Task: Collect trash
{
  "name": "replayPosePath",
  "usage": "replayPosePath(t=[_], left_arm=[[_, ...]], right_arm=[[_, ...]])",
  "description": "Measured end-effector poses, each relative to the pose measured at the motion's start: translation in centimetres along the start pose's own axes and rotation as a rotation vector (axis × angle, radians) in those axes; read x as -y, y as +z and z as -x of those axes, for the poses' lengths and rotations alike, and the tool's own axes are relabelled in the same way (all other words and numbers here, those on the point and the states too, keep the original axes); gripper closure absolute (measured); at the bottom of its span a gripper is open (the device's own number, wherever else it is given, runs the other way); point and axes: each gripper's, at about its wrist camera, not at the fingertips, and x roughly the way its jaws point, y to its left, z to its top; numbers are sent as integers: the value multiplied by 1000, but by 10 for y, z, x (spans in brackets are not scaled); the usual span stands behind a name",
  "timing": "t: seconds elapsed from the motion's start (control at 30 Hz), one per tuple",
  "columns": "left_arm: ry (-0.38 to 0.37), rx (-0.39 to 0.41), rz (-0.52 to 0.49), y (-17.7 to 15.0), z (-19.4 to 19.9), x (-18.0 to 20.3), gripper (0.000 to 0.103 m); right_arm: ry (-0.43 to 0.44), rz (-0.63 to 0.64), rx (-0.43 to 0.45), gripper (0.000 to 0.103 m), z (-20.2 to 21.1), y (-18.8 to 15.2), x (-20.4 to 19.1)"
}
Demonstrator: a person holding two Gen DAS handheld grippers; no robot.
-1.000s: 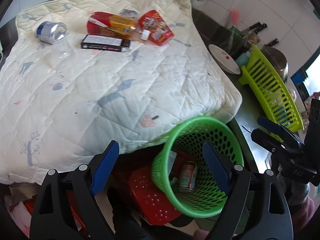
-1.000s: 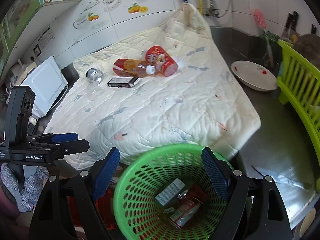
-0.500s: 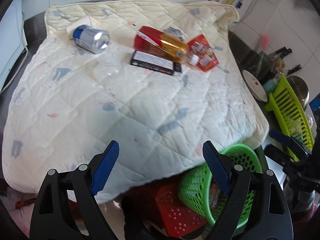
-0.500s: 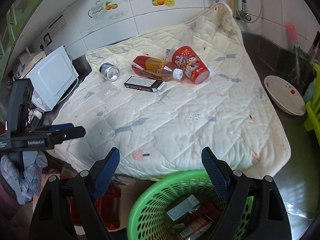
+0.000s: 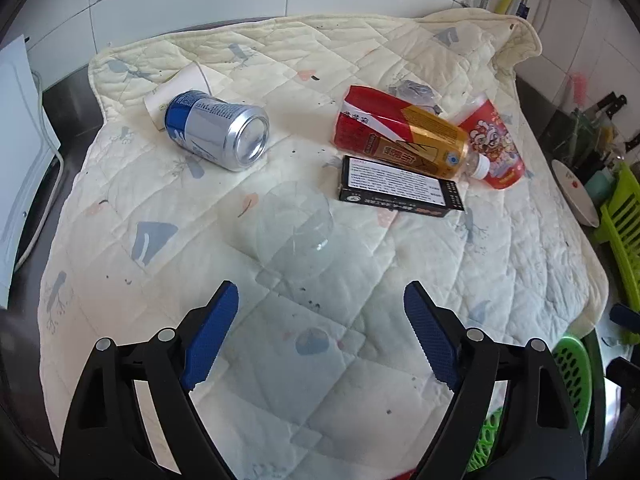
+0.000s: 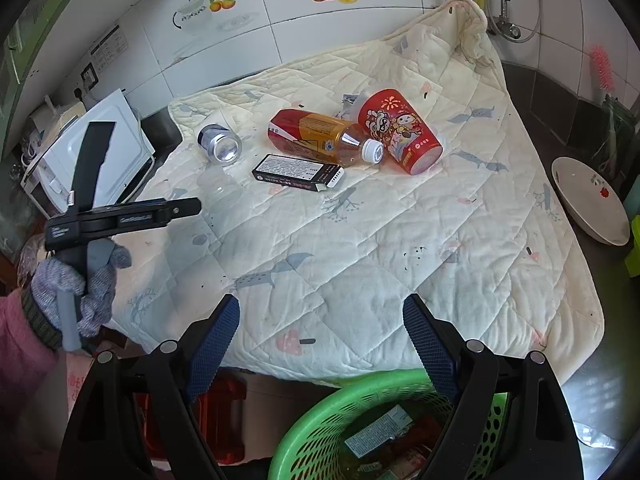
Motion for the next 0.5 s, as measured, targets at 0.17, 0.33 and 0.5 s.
replayPosePath(t=[0.17,0.33,0.5], left_arm=[[4,-16,-31,16,-26,-4,20],[3,-33,-50,25,-46,-7,23],[-9,-57,-50,29,-62,-11,29]], right_arm=[[-8,-10,-10,22,-9,5,-1],[-15,-16,-21,22,-18,12,-1],[-19,-6,-28,22,-25,20,-2]])
